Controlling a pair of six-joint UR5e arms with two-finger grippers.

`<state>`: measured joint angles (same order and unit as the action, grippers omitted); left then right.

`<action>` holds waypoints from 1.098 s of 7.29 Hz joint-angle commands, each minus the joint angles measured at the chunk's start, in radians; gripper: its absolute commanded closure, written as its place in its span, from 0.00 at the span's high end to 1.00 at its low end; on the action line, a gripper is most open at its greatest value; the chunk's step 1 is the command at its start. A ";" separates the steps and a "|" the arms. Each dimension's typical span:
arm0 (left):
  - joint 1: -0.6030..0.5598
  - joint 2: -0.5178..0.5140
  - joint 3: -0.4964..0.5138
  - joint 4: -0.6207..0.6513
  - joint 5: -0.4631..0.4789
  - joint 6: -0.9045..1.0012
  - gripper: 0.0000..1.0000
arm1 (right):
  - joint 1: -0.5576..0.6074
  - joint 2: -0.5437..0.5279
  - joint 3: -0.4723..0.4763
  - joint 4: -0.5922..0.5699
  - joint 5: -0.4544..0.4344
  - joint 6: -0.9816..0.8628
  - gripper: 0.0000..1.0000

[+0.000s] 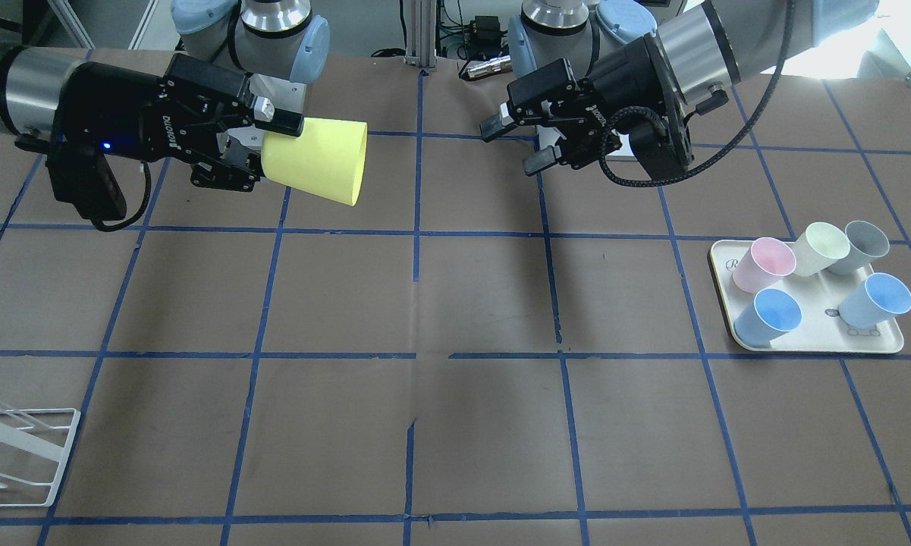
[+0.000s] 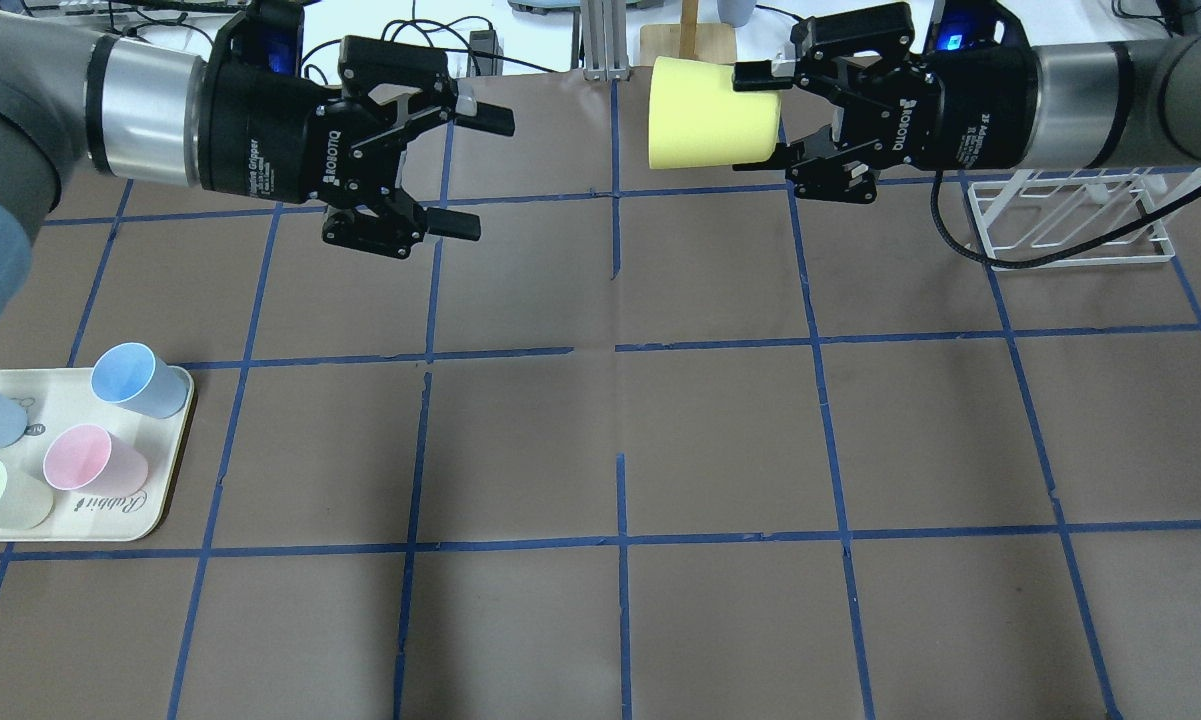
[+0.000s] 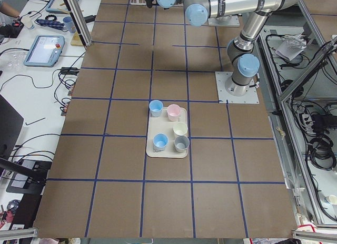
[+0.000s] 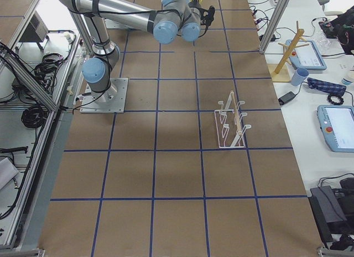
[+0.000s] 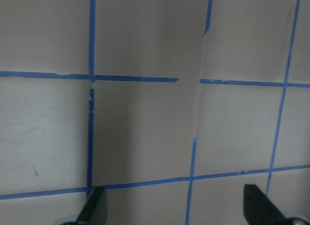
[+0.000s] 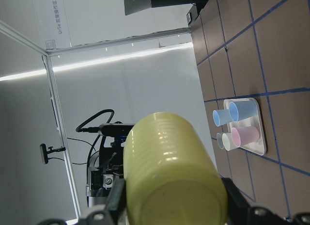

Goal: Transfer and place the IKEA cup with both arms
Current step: 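Lift the yellow cup with the right gripper while the left gripper approaches, then close the left gripper on the yellow cup's rim beside the right gripper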

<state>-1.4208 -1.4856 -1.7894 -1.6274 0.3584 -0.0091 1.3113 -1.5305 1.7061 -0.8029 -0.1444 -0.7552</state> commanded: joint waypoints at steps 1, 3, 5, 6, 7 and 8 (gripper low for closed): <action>-0.007 -0.042 -0.065 0.058 -0.209 -0.003 1.00 | 0.002 -0.005 0.020 0.109 0.031 0.002 0.17; -0.012 -0.071 -0.079 0.178 -0.230 -0.002 1.00 | 0.052 -0.020 0.018 0.140 0.034 0.002 0.17; -0.061 -0.091 -0.074 0.329 -0.233 -0.035 1.00 | 0.068 -0.026 0.015 0.143 0.035 0.004 0.16; -0.090 -0.070 -0.085 0.334 -0.231 -0.041 1.00 | 0.074 -0.028 0.015 0.143 0.035 0.010 0.16; -0.096 -0.058 -0.085 0.337 -0.233 -0.054 1.00 | 0.074 -0.039 0.015 0.157 0.035 0.014 0.16; -0.099 -0.058 -0.087 0.371 -0.233 -0.057 1.00 | 0.074 -0.051 0.015 0.169 0.035 0.014 0.16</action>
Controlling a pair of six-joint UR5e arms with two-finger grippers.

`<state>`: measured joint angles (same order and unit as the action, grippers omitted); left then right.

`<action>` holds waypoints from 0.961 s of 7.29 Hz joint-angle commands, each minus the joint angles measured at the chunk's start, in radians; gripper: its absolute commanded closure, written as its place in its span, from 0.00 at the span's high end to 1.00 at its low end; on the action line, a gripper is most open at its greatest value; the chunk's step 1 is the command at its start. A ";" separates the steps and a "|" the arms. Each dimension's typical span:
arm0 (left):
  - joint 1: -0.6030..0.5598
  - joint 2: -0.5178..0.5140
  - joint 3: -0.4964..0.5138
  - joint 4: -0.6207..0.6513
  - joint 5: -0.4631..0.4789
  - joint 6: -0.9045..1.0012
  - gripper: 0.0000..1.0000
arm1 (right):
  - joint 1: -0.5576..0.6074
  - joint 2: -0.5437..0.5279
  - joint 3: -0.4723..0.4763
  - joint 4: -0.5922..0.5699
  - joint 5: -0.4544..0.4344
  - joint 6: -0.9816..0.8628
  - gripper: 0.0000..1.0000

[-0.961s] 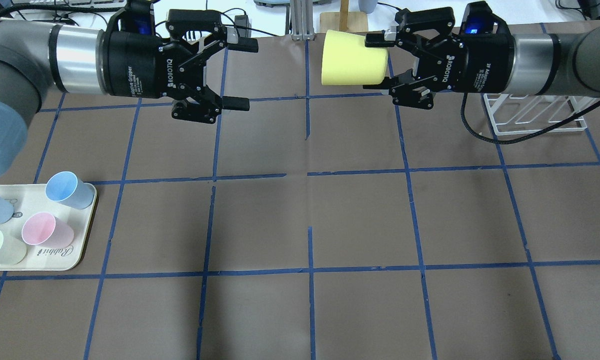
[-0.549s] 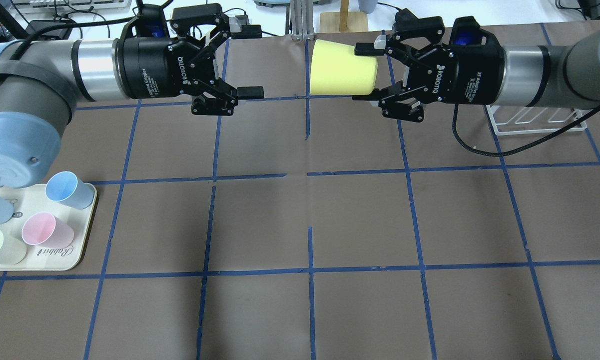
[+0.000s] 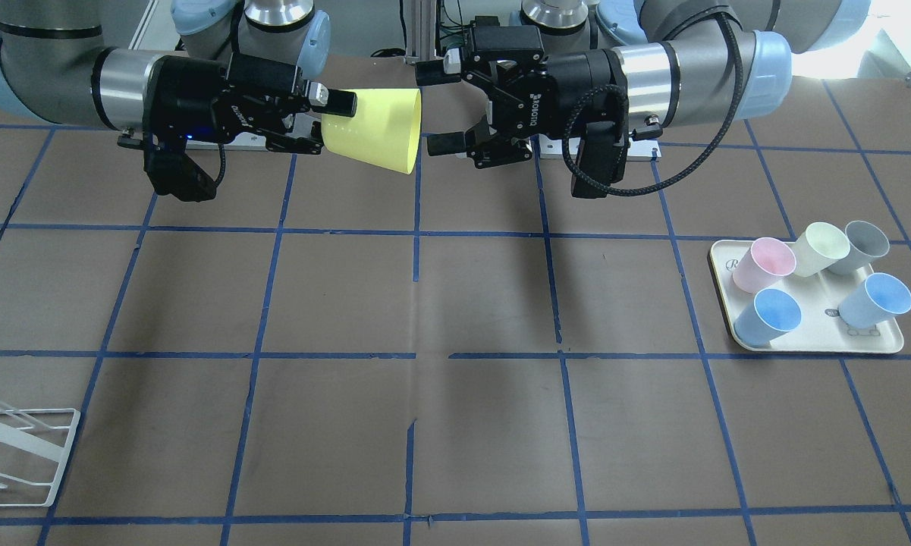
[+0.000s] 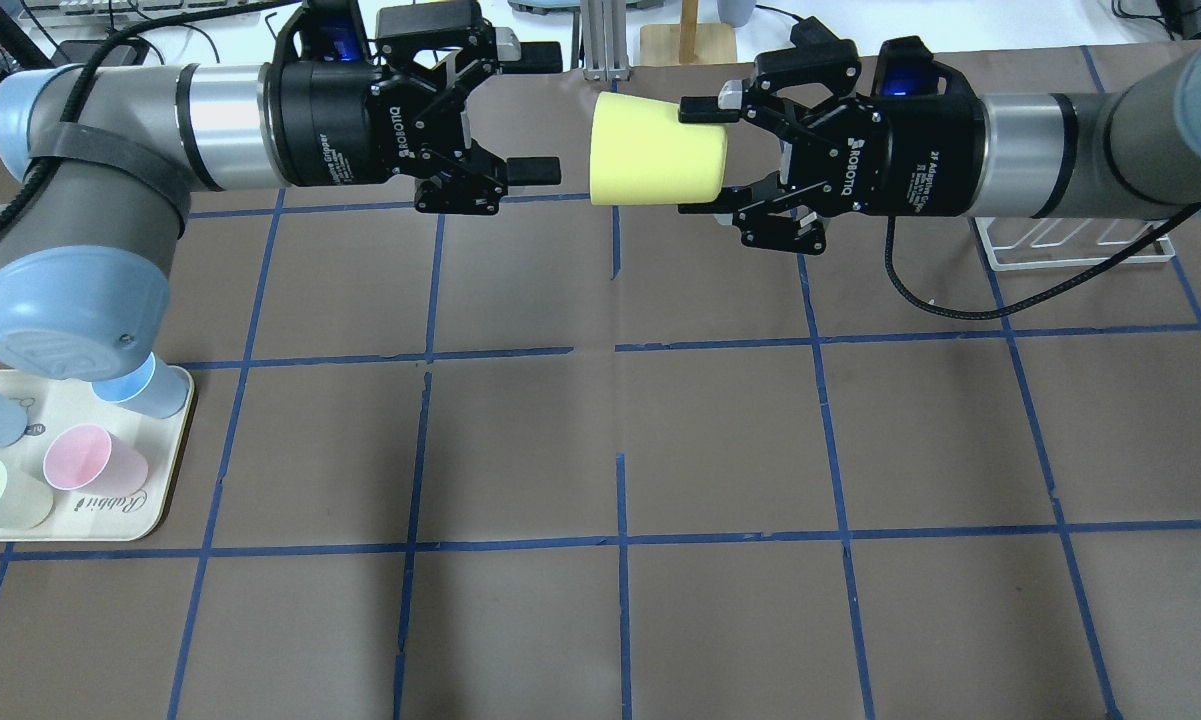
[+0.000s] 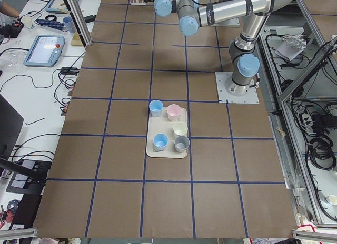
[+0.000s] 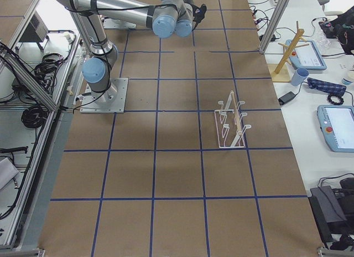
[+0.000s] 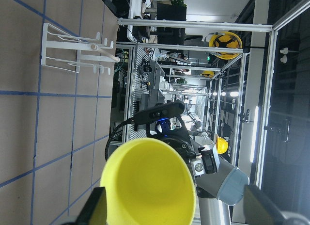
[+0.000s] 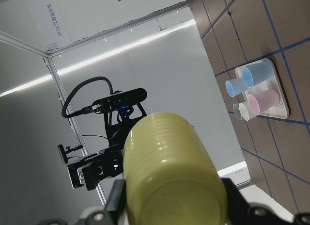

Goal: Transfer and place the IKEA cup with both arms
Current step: 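Close the left gripper on the yellow cup's rim beside the right gripper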

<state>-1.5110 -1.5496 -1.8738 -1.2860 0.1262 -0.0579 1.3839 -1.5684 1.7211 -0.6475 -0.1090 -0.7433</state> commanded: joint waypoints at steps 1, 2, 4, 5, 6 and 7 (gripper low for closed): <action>-0.012 0.013 -0.007 0.049 0.001 -0.020 1.00 | 0.003 -0.019 0.000 0.014 0.000 0.004 0.16; -0.014 0.022 -0.005 0.072 0.004 -0.074 1.00 | 0.003 -0.019 0.000 0.014 0.000 0.005 0.16; -0.015 0.029 -0.007 0.123 0.007 -0.120 0.93 | 0.024 -0.019 -0.001 0.014 0.000 0.007 0.16; -0.015 0.025 -0.007 0.129 0.009 -0.120 0.83 | 0.029 -0.019 -0.003 0.014 0.002 0.007 0.16; -0.015 0.017 -0.007 0.155 0.012 -0.120 0.75 | 0.029 -0.021 -0.006 0.015 0.002 0.015 0.16; -0.017 0.020 -0.007 0.178 0.012 -0.128 0.68 | 0.029 -0.022 -0.006 0.015 0.002 0.015 0.16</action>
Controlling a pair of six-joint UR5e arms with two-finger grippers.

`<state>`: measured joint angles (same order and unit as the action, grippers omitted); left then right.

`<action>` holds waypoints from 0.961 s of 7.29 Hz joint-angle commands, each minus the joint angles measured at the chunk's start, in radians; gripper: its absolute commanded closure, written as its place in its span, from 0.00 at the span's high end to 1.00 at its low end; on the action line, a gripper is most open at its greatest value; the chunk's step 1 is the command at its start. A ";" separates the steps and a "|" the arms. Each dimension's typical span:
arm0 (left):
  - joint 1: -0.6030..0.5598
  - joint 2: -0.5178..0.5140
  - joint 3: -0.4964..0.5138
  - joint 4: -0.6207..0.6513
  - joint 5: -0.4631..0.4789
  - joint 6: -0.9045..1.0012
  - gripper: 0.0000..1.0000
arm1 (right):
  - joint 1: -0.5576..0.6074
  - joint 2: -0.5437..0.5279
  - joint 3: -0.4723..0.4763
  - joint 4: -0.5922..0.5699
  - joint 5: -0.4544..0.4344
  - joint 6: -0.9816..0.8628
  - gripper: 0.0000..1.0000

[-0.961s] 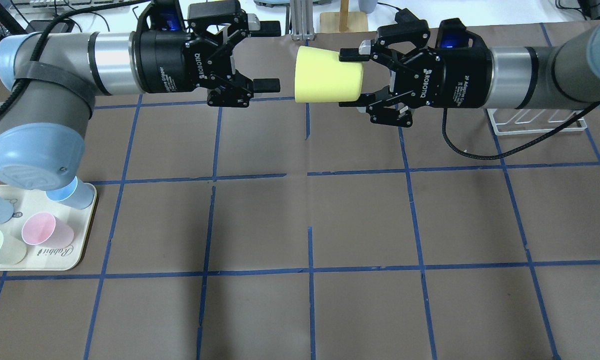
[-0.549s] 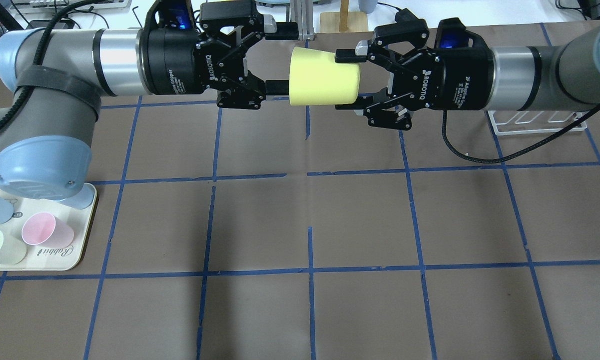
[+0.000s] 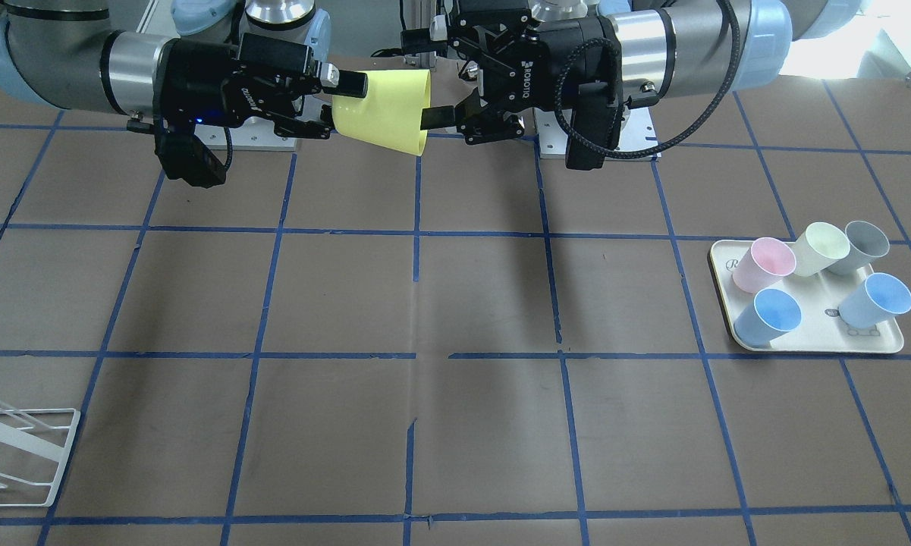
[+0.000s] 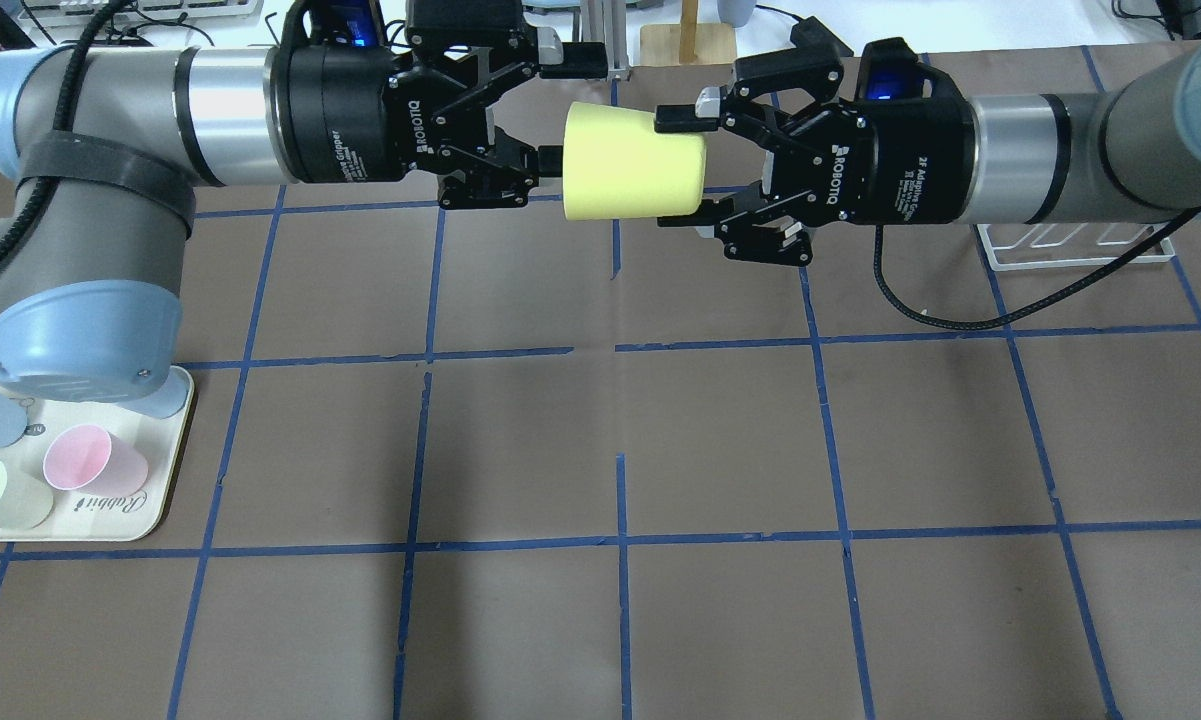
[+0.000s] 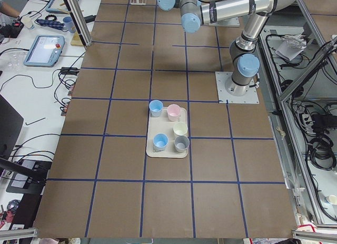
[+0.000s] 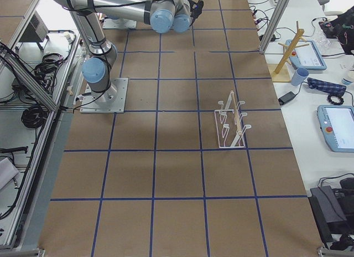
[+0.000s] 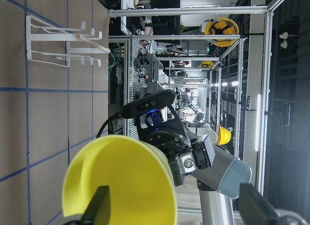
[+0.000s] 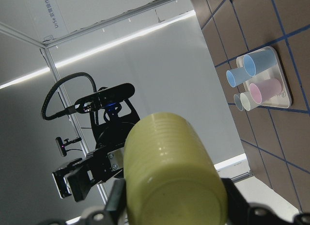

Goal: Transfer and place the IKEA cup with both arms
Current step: 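Close the left gripper on the yellow cup's rim beside the right gripper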

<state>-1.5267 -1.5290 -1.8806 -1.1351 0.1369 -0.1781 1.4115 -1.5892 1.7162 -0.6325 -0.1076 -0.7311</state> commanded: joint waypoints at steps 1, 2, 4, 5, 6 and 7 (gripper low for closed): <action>-0.001 0.009 -0.011 0.029 0.001 -0.023 0.67 | 0.001 -0.005 -0.003 0.002 0.000 0.004 0.16; -0.001 0.013 -0.041 0.049 0.000 -0.023 0.67 | 0.001 -0.005 -0.003 0.007 0.000 0.004 0.16; -0.001 0.023 -0.071 0.077 0.001 -0.030 0.65 | 0.001 -0.005 -0.004 0.007 0.000 0.004 0.16; 0.000 0.021 -0.065 0.078 0.001 -0.047 0.56 | 0.001 -0.005 -0.004 0.008 0.000 0.004 0.16; 0.000 0.021 -0.061 0.078 0.000 -0.050 0.55 | 0.001 -0.005 -0.004 0.008 0.000 0.004 0.16; 0.000 0.021 -0.061 0.078 -0.005 -0.050 0.55 | 0.001 -0.005 -0.004 0.008 0.000 0.004 0.16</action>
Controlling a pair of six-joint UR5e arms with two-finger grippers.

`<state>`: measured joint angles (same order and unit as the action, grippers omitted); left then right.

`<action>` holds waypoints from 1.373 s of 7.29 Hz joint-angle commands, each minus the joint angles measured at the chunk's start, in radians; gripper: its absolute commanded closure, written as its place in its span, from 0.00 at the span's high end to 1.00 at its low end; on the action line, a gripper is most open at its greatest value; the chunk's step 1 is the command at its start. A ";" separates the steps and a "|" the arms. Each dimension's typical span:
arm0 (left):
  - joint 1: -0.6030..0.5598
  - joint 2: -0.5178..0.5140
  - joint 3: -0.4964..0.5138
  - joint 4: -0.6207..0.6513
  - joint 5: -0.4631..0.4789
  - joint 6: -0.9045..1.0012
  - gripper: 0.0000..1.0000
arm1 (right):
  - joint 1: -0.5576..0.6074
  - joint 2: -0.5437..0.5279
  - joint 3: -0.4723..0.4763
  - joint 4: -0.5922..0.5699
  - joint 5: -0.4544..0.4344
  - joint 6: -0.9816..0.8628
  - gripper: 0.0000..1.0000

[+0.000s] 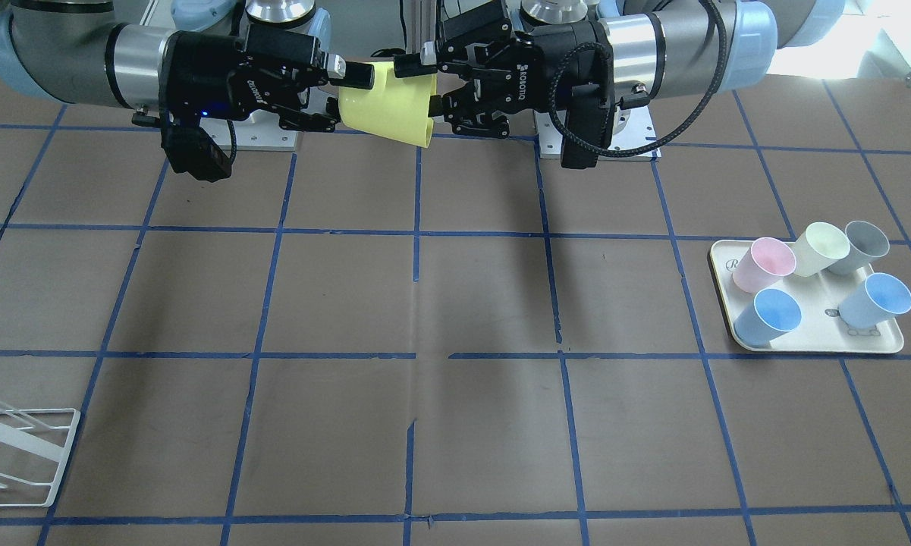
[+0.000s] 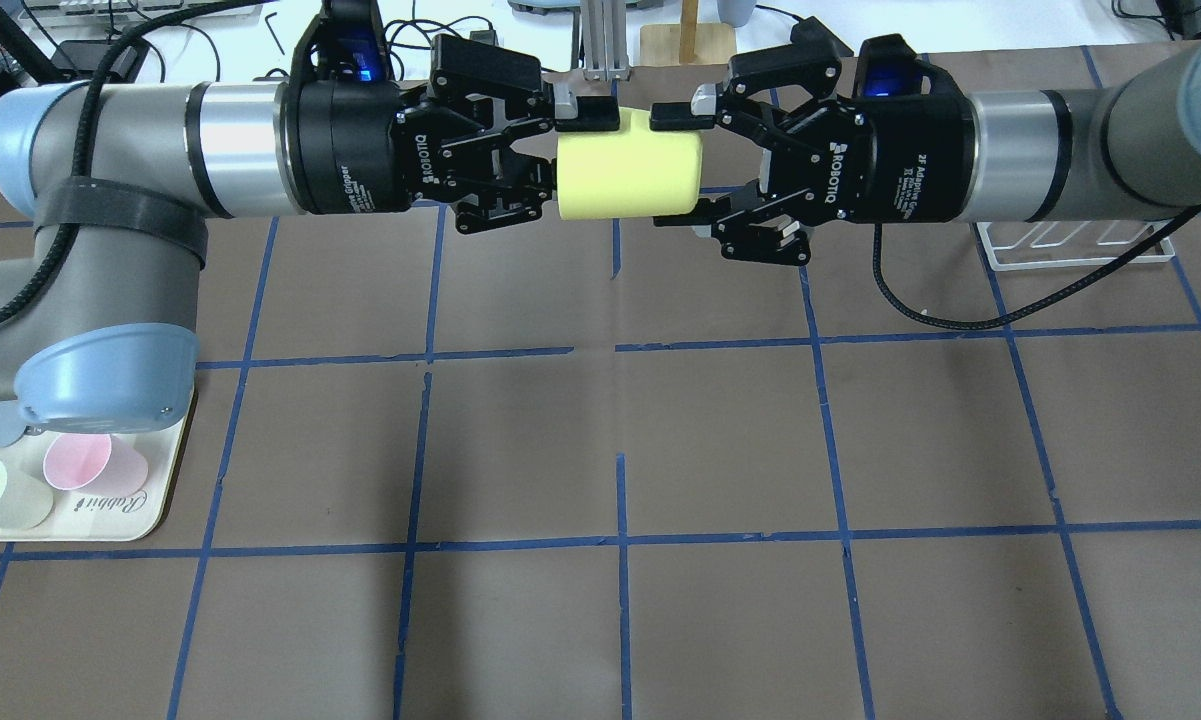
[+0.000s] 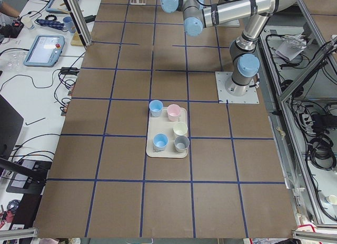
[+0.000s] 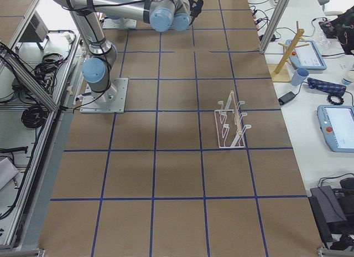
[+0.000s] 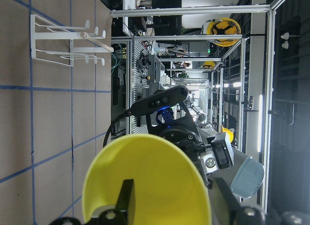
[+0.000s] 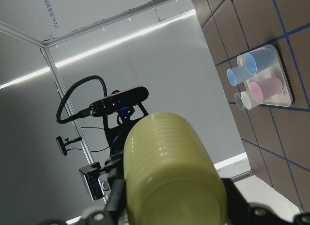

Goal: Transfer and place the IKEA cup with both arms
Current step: 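Open the right gripper and pull it away from the yellow cup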

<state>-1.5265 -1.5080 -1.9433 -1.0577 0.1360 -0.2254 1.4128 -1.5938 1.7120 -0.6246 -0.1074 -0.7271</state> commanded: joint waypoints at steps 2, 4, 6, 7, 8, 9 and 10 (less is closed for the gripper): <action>-0.001 0.000 0.004 0.001 -0.007 -0.003 0.54 | 0.000 0.000 0.000 0.000 0.000 0.000 0.17; 0.000 -0.014 0.004 0.025 -0.007 -0.003 0.36 | 0.000 0.000 0.000 0.000 0.000 0.000 0.17; 0.000 -0.008 0.004 0.027 -0.009 -0.005 0.22 | 0.000 0.000 0.000 0.000 0.000 0.000 0.21; 0.000 0.000 0.004 0.028 -0.009 -0.012 0.12 | 0.000 0.000 0.000 0.000 0.002 0.002 0.36; 0.000 0.000 0.006 0.028 -0.010 -0.017 0.10 | 0.002 0.001 0.000 0.000 0.003 0.023 0.97; 0.000 0.002 0.006 0.028 -0.010 -0.017 0.08 | 0.000 0.002 -0.005 0.000 0.000 0.035 1.00; 0.000 0.002 0.006 0.028 -0.010 -0.019 0.00 | 0.000 0.003 -0.005 0.000 -0.002 0.035 1.00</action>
<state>-1.5263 -1.5077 -1.9381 -1.0294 0.1261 -0.2419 1.4133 -1.5924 1.7085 -0.6244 -0.1069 -0.6984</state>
